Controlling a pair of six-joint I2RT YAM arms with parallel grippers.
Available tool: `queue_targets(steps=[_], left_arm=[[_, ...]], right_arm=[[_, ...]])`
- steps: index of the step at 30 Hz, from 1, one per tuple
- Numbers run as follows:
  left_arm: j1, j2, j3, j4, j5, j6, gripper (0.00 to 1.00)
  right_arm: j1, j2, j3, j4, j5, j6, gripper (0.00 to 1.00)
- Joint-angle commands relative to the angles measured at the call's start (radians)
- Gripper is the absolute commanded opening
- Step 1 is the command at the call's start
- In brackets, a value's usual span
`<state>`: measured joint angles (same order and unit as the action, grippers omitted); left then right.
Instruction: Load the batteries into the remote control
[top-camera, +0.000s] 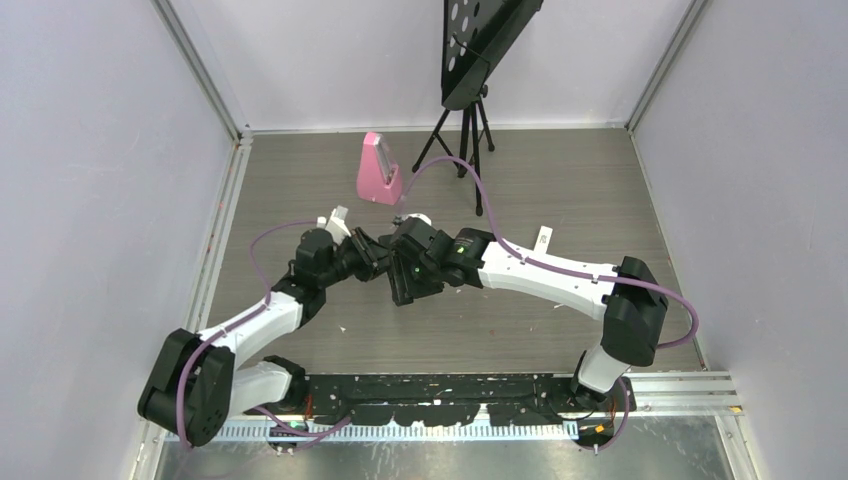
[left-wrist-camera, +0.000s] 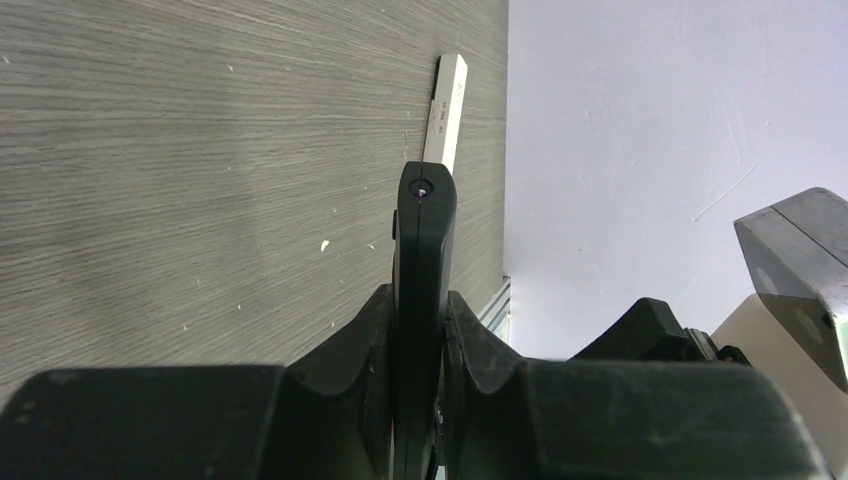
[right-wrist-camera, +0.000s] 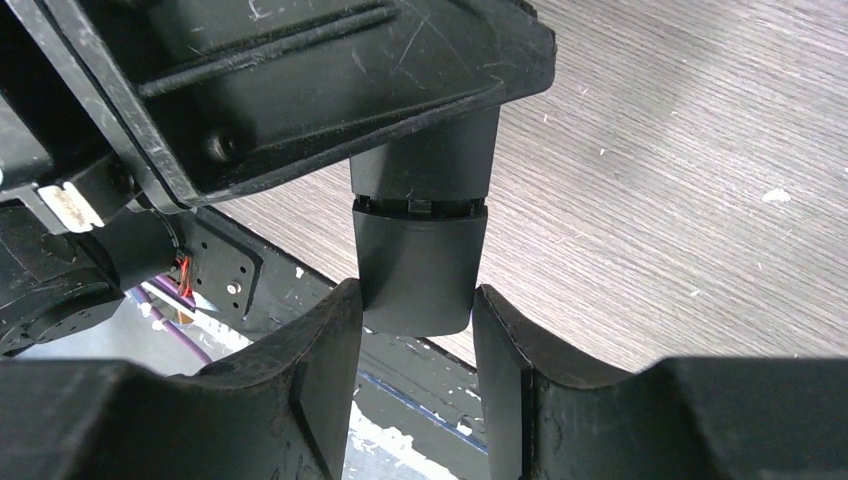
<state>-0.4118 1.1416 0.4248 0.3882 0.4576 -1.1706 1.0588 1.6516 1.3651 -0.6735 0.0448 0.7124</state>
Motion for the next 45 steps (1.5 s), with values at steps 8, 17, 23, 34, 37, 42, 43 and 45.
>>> queue_targets(steps=[8, 17, 23, 34, 37, 42, 43, 45], left_arm=[[-0.017, 0.01, 0.052, 0.099, 0.174, -0.065, 0.0], [-0.009, 0.015, 0.049, 0.076, 0.155, -0.059, 0.0], [-0.001, 0.017, 0.044, 0.074, 0.15, -0.081, 0.0], [0.008, 0.015, 0.046, 0.086, 0.135, -0.103, 0.0], [0.008, 0.014, 0.046, 0.092, 0.128, -0.113, 0.0], [0.008, 0.006, 0.053, 0.105, 0.103, -0.139, 0.0], [0.008, 0.008, 0.057, 0.114, 0.1, -0.145, 0.0], [0.008, 0.009, 0.066, 0.119, 0.092, -0.157, 0.0]], right_arm=[[-0.016, -0.002, -0.014, 0.131, 0.127, 0.003, 0.5], [-0.016, -0.005, -0.013, 0.109, 0.105, -0.005, 0.53], [-0.016, -0.026, -0.022, 0.112, 0.104, 0.004, 0.61], [-0.017, -0.155, -0.101, 0.232, 0.063, 0.042, 0.9], [-0.018, -0.2, -0.141, 0.275, 0.069, 0.096, 0.94], [-0.026, -0.292, -0.283, 0.423, 0.118, 0.244, 0.97], [-0.026, -0.313, -0.321, 0.469, 0.128, 0.271, 0.97], [-0.026, -0.348, -0.383, 0.536, 0.15, 0.323, 0.97]])
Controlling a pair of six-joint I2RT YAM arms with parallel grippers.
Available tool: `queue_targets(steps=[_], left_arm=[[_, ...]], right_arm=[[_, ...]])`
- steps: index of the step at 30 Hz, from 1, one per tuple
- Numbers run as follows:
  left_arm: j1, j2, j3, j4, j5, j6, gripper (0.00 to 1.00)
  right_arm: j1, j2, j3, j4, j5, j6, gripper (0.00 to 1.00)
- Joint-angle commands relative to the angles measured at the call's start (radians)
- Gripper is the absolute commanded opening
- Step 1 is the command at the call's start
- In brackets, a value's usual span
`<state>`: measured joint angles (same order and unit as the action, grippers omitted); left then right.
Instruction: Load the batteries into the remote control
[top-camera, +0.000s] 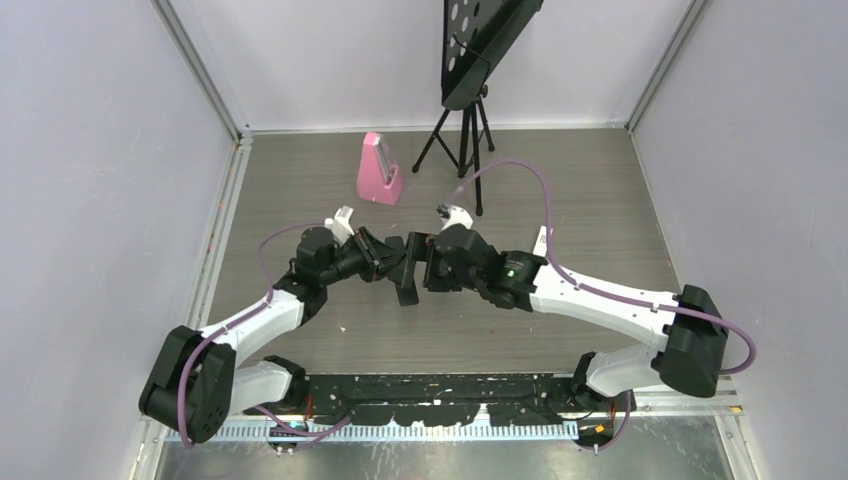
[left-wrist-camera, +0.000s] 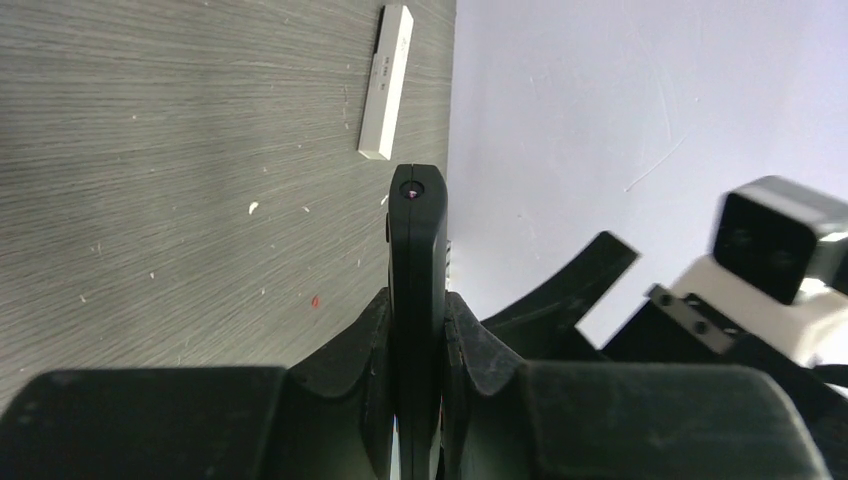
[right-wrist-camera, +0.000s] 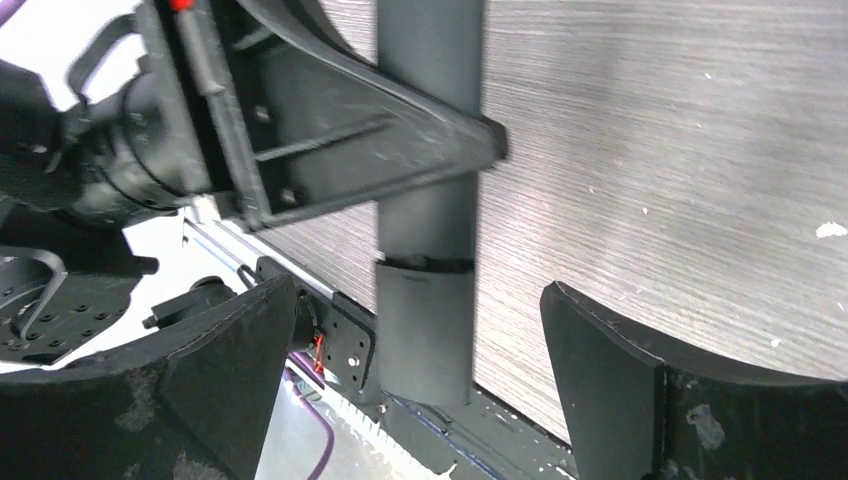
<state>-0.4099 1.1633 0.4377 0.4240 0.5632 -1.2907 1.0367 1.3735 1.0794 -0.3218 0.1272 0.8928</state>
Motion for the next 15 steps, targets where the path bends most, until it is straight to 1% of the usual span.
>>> queue_targets(steps=[1, 6, 8, 13, 15], left_arm=[[0.006, -0.013, 0.056, 0.085, -0.018, -0.043, 0.0], [0.006, -0.02, 0.055, 0.091, -0.055, -0.076, 0.0], [0.006, -0.019, 0.057, 0.101, -0.062, -0.096, 0.0], [0.006, -0.019, 0.056, 0.141, -0.082, -0.147, 0.0], [0.006, -0.02, 0.054, 0.158, -0.086, -0.172, 0.0]], right_arm=[[-0.003, -0.084, -0.117, 0.201, 0.089, 0.165, 0.96], [-0.003, -0.138, -0.232, 0.314, 0.129, 0.278, 0.94], [-0.003, -0.149, -0.263, 0.388, 0.132, 0.301, 0.89], [-0.003, -0.145, -0.288, 0.414, 0.134, 0.347, 0.79], [-0.003, -0.145, -0.304, 0.431, 0.134, 0.378, 0.73]])
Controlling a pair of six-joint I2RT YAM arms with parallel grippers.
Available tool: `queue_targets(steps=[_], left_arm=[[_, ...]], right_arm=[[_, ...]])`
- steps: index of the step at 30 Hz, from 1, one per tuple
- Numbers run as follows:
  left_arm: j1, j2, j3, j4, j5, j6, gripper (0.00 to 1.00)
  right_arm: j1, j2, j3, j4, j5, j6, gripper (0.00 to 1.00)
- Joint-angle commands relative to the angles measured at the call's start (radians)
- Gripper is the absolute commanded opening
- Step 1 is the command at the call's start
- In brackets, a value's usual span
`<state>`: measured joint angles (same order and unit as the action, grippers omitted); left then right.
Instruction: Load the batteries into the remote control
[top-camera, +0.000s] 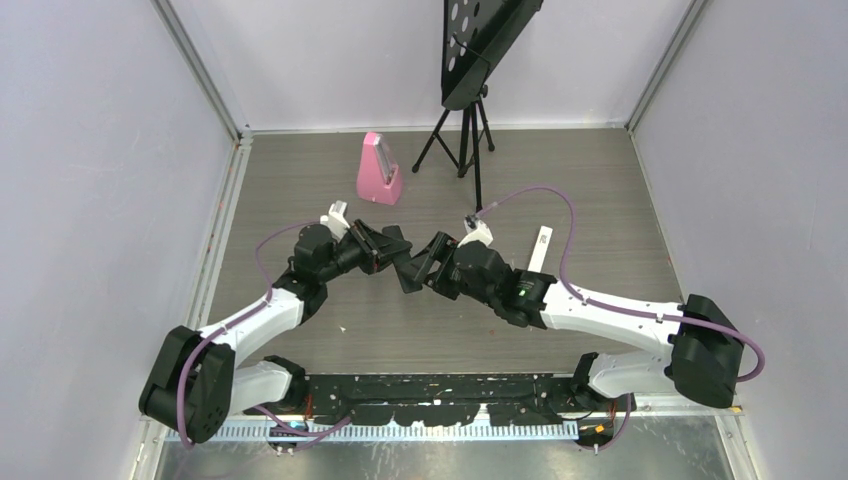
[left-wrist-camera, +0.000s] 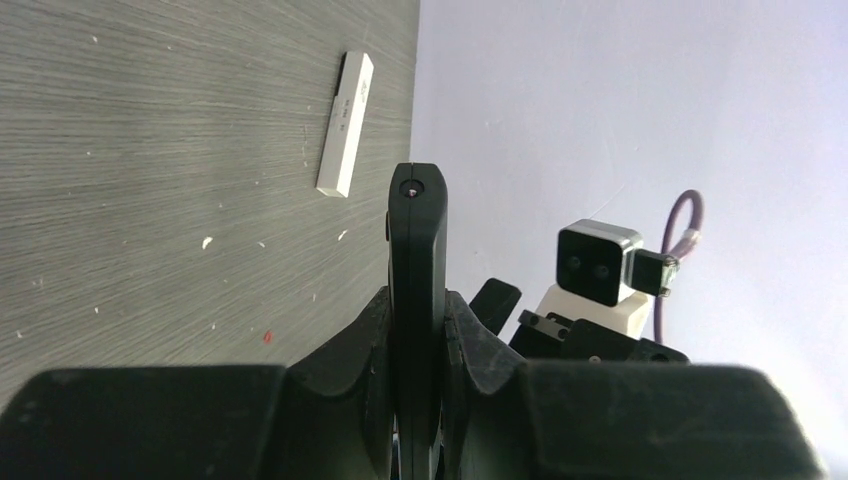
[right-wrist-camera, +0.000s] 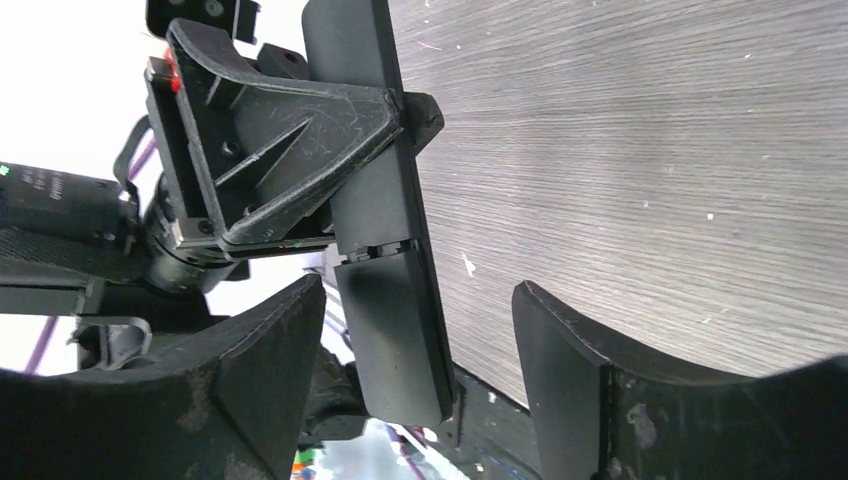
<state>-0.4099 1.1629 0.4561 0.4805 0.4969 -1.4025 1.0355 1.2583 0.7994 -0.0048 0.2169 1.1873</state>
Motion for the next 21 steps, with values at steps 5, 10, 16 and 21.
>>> queue_targets(steps=[5, 10, 16, 21], left_arm=[[0.006, -0.034, 0.034, 0.146, -0.031, -0.115, 0.0], [0.006, -0.06, 0.055, 0.136, -0.052, -0.124, 0.0], [0.006, -0.069, 0.076, 0.122, -0.058, -0.127, 0.0], [0.006, -0.065, 0.078, 0.173, -0.033, -0.186, 0.0]], right_arm=[[-0.002, -0.028, -0.078, 0.164, 0.045, 0.142, 0.6], [-0.002, -0.021, -0.139, 0.235, 0.037, 0.202, 0.5], [-0.002, -0.031, -0.198, 0.3, 0.026, 0.229, 0.43], [-0.002, 0.011, -0.224, 0.417, -0.005, 0.249, 0.41]])
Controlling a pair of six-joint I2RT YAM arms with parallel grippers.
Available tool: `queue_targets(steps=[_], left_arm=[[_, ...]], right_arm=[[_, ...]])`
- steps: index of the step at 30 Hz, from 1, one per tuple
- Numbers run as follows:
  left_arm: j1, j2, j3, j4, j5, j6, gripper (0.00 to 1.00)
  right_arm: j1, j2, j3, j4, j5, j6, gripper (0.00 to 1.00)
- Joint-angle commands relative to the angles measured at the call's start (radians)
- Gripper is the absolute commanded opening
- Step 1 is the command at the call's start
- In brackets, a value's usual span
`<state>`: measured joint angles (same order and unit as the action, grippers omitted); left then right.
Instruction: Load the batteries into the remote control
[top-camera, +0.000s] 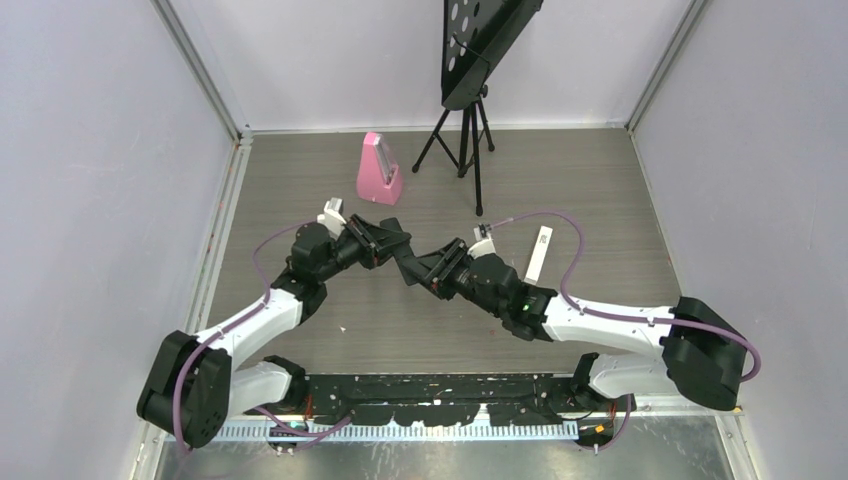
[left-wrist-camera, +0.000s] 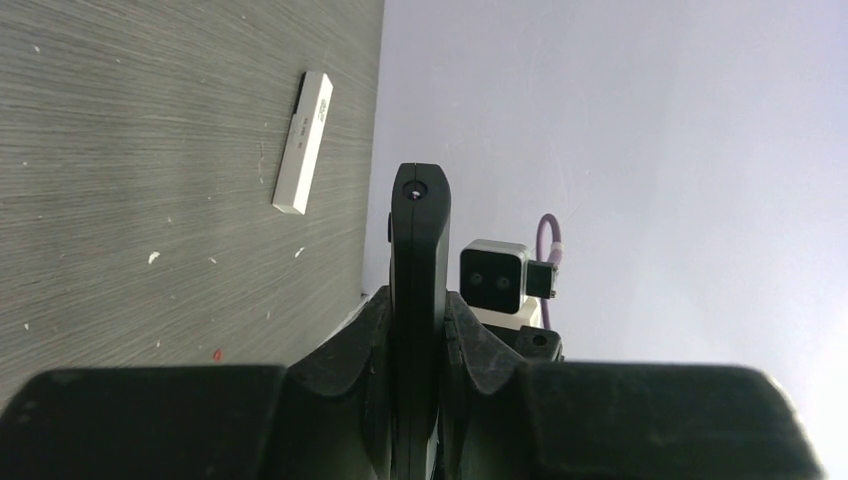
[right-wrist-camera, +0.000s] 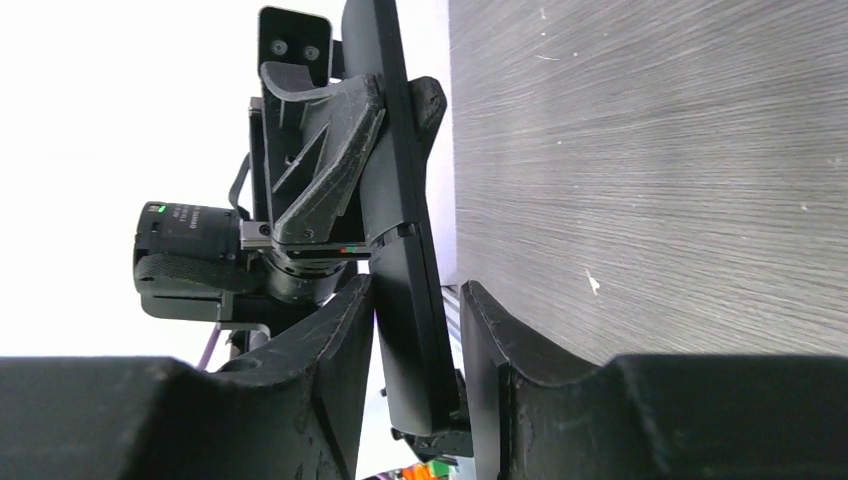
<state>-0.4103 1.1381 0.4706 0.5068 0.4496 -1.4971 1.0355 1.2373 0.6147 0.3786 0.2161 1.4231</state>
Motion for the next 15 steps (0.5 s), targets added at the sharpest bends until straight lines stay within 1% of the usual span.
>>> queue_targets(steps=[1, 6, 9, 15], left_arm=[[0.007, -0.04, 0.066, 0.16, 0.024, -0.103, 0.0], [0.005, -0.057, 0.06, 0.198, 0.085, -0.125, 0.0], [0.005, -0.099, 0.023, 0.229, 0.078, -0.129, 0.0], [0.003, -0.168, -0.01, 0.23, 0.081, -0.1, 0.0]], right_arm=[[-0.003, 0.046, -0.038, 0.057, -0.011, 0.019, 0.4], [-0.025, 0.109, -0.042, 0.173, -0.046, 0.05, 0.34], [-0.041, 0.128, -0.044, 0.21, -0.06, 0.063, 0.29], [-0.08, 0.183, -0.029, 0.288, -0.118, 0.053, 0.22]])
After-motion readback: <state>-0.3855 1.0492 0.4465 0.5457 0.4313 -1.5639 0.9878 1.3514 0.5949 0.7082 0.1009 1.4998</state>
